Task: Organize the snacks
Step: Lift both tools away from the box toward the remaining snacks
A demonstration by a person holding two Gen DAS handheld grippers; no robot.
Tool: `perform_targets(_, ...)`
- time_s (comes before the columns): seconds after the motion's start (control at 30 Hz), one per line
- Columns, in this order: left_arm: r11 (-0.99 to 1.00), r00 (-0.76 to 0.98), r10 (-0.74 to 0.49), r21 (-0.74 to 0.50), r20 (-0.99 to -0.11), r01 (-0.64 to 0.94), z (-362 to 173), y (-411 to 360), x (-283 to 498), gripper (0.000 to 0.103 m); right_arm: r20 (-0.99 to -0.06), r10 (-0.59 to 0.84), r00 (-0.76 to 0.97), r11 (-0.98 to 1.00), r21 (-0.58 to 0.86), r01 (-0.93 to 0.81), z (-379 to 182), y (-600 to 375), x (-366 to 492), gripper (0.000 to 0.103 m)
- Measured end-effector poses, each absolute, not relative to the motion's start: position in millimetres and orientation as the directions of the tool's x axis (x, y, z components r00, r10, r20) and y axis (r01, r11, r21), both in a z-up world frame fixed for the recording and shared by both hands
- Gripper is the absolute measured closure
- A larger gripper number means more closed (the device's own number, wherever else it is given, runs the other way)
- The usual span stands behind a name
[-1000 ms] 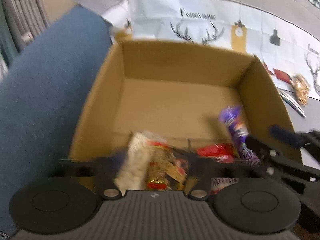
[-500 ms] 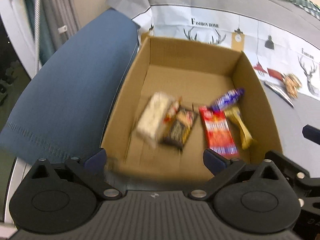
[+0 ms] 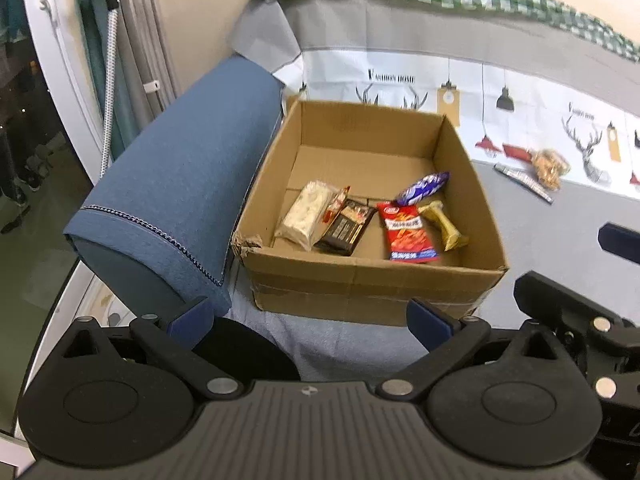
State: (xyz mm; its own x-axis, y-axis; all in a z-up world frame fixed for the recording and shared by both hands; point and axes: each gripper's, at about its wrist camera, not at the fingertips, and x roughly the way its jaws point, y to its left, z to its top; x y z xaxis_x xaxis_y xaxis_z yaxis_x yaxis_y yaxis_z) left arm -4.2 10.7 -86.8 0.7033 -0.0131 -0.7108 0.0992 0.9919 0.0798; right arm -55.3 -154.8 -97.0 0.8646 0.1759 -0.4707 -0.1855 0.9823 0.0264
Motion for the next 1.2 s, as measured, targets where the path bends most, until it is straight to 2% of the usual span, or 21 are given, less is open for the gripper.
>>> perform_targets(0.5,0.990,0.754,-0.024,0.090,-0.656,0.110,-66,7,-42,0.000,-0.380,0.169,0.909,0.985,0.025,-0.173,-82,-164,-101,0.006)
perform_targets(1.2,0.988,0.757,-0.027,0.098,-0.653,0.120,-65,6,-44,0.000,-0.374,0.163,0.913,0.986,0.035,-0.162,-82,-163,-105,0.005)
